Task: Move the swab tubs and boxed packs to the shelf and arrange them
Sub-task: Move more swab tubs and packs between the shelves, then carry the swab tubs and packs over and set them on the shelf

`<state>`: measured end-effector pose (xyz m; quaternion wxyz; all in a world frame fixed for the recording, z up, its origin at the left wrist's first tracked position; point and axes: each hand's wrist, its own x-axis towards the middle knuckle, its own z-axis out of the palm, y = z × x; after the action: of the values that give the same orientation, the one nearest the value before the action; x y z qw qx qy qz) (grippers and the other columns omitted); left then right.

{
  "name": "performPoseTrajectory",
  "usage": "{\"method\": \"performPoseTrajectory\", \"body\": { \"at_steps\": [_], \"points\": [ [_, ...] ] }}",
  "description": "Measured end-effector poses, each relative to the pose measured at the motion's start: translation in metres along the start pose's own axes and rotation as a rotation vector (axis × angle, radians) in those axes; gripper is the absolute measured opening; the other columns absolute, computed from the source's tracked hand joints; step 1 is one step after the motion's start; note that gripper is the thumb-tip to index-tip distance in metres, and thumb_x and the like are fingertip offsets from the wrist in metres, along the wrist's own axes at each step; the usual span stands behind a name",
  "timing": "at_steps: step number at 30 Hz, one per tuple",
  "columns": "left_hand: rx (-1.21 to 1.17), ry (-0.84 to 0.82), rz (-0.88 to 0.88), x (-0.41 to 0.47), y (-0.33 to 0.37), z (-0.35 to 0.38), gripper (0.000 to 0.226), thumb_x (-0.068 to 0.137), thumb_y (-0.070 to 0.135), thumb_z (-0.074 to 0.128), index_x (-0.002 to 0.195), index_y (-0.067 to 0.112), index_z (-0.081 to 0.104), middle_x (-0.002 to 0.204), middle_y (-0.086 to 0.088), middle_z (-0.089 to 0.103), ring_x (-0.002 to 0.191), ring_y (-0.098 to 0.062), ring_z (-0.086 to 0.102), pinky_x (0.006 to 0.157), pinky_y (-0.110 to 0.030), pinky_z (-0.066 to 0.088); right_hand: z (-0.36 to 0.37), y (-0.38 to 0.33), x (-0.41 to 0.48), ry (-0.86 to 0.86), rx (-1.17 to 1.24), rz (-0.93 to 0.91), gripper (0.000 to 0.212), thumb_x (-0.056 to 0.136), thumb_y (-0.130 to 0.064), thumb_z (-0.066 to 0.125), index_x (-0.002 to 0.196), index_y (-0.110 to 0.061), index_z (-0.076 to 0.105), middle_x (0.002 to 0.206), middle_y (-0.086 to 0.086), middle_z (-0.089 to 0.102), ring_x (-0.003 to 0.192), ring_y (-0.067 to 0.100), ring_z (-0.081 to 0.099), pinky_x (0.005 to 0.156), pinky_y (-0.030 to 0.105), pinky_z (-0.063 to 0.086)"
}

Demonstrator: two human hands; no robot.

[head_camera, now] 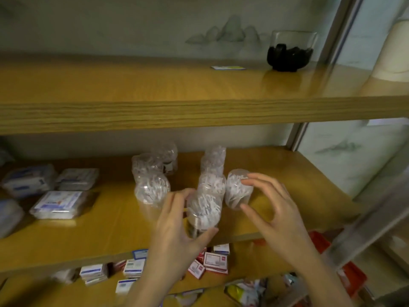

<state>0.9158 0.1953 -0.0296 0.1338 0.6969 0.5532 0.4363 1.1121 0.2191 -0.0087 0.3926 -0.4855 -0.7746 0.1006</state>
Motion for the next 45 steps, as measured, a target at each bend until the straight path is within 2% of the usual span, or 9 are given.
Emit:
{"method": "performPoseTrajectory", "body": {
  "at_steps": [6,11,16,18,22,26,31,39,45],
  "points": [
    [0.044,0.056,-0.090,0.011,0.020,0.053,0.072,0.064,0.040,0.078,0.124,0.024,0.042,0.116,0.011,0.044,0.104,-0.009,0.050,0.082,-0.022,0.047,-0.021,0.019,-0.011,-0.017,0.002,-0.022,0.034,0.081,-0.044,0.051,0.115,-0.043,0.048,0.120,-0.029,0.044,0.119,-0.007,0.038,0.097,0.001,0.022],
    [0.299,0.098,-0.077,0.011,0.022,0.069,0.075,0.063,0.050,0.075,0.123,0.016,0.045,0.109,-0.001,0.058,0.092,-0.019,0.061,0.059,-0.019,0.043,-0.028,0.028,-0.020,-0.094,-0.012,-0.046,0.035,0.081,-0.045,0.050,0.116,-0.045,0.046,0.122,-0.033,0.041,0.121,-0.009,0.033,0.098,0.001,0.020],
    [0.444,0.086,-0.049,0.002,0.024,0.056,0.079,0.065,0.064,0.059,0.125,0.018,0.041,0.110,0.001,0.057,0.096,-0.016,0.058,0.062,-0.022,0.050,-0.024,0.024,-0.017,-0.191,-0.034,-0.076,0.036,0.083,-0.034,0.060,0.117,-0.041,0.047,0.118,-0.025,0.046,0.117,-0.008,0.035,0.096,0.002,0.023],
    [0.530,0.079,-0.023,-0.008,0.024,0.039,0.066,0.072,0.066,0.052,0.120,0.020,0.045,0.108,0.003,0.056,0.095,-0.015,0.057,0.065,-0.022,0.049,-0.018,0.014,-0.014,-0.226,-0.047,-0.122,0.040,0.084,-0.029,0.064,0.118,-0.040,0.046,0.119,-0.024,0.044,0.116,-0.008,0.033,0.095,0.000,0.021],
    [0.662,0.125,-0.060,-0.036,0.016,-0.018,0.047,0.082,0.056,0.043,0.110,0.020,0.054,0.099,0.005,0.061,0.088,-0.016,0.058,0.069,-0.026,0.049,0.005,-0.020,-0.001,-0.312,-0.005,-0.230,0.035,0.087,-0.038,0.057,0.119,-0.043,0.044,0.118,-0.031,0.037,0.113,-0.014,0.028,0.089,-0.002,0.023],
    [0.828,0.168,-0.217,-0.077,0.003,-0.082,0.048,0.083,0.052,0.041,0.109,0.016,0.058,0.096,0.003,0.064,0.087,-0.020,0.062,0.070,-0.032,0.052,0.039,-0.064,0.006,-0.375,0.038,-0.361,0.033,0.086,-0.042,0.052,0.119,-0.038,0.047,0.117,-0.028,0.040,0.114,-0.007,0.036,0.090,0.007,0.027],
    [0.922,0.196,-0.420,-0.126,-0.015,-0.142,0.050,0.082,0.052,0.041,0.110,0.015,0.060,0.099,0.001,0.065,0.091,-0.022,0.063,0.070,-0.034,0.054,0.076,-0.123,0.001,-0.489,0.123,-0.499,0.034,0.089,-0.045,0.047,0.123,-0.042,0.041,0.113,-0.035,0.031,0.113,-0.010,0.030,0.084,0.006,0.027],
    [0.970,0.310,-0.536,-0.202,-0.044,-0.240,0.044,0.081,0.051,0.046,0.107,0.018,0.058,0.091,0.006,0.062,0.085,-0.018,0.062,0.059,-0.027,0.050,0.144,-0.229,-0.011,-0.597,0.196,-0.581,0.036,0.090,-0.048,0.044,0.125,-0.044,0.037,0.113,-0.037,0.030,0.107,-0.015,0.026,0.078,0.006,0.032],
    [1.001,0.374,-0.589,-0.264,-0.076,-0.319,0.040,0.078,0.050,0.049,0.101,0.019,0.059,0.087,0.006,0.061,0.079,-0.017,0.062,0.056,-0.026,0.049,0.210,-0.323,-0.035,-0.629,0.265,-0.586,0.037,0.090,-0.045,0.047,0.127,-0.041,0.039,0.125,-0.029,0.038,0.118,-0.006,0.033,0.093,0.020,0.040]
  ]
}}
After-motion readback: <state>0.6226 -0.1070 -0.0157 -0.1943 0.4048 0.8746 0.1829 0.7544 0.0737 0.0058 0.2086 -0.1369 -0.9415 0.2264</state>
